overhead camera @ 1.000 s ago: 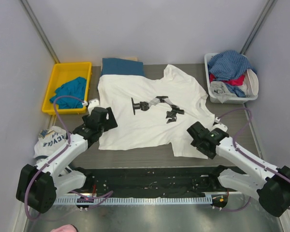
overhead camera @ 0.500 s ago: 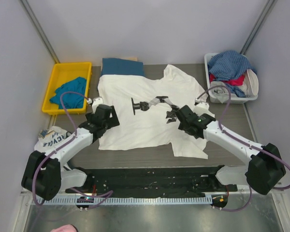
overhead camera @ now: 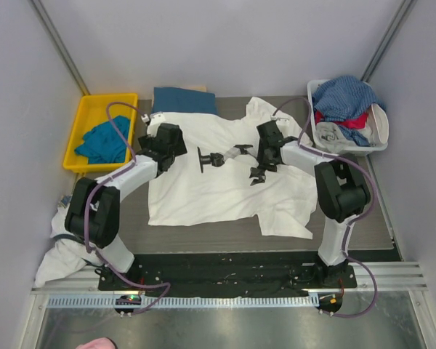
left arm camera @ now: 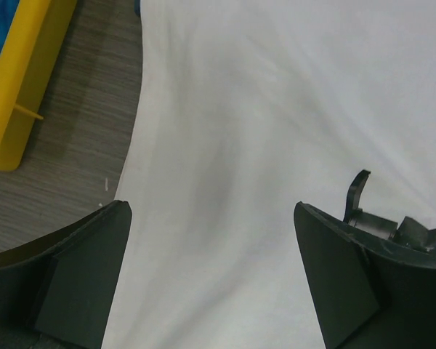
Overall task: Fold and stack the t-shirts
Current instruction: Flatten the tshirt out
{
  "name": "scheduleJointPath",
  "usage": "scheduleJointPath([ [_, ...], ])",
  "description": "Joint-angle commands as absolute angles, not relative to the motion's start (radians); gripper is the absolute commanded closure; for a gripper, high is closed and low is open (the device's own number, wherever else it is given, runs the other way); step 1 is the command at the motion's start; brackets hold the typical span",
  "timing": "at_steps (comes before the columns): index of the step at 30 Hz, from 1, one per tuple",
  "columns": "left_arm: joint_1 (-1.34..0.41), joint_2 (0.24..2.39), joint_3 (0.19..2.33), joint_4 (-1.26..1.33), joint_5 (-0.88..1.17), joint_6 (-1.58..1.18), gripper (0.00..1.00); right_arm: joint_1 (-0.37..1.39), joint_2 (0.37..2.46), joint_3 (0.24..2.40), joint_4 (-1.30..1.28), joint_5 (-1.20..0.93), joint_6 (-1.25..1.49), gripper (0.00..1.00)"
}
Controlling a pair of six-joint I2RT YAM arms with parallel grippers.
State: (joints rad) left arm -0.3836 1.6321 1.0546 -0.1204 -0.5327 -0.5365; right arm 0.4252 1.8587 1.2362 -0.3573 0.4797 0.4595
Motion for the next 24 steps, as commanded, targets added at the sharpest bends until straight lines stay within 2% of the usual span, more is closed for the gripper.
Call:
scheduleJointPath([
  [1,-0.373,1.704,1.146,-0.058,-0.565,-0.492,0.00,0.359,1.931,1.380,-0.264,0.407,0.356,0.27],
  [13,-0.315,1.903,1.218,-0.136,-0.514,-0.525,0.00,0.333,2.149,1.558,-0.291,0.272,0.327,0.27],
  [24,-0.187,2.005,1.328,-0.173,-0.424,-0.538,0.00,0.330,2.302,1.782,-0.377,0.242,0.307,0.27],
])
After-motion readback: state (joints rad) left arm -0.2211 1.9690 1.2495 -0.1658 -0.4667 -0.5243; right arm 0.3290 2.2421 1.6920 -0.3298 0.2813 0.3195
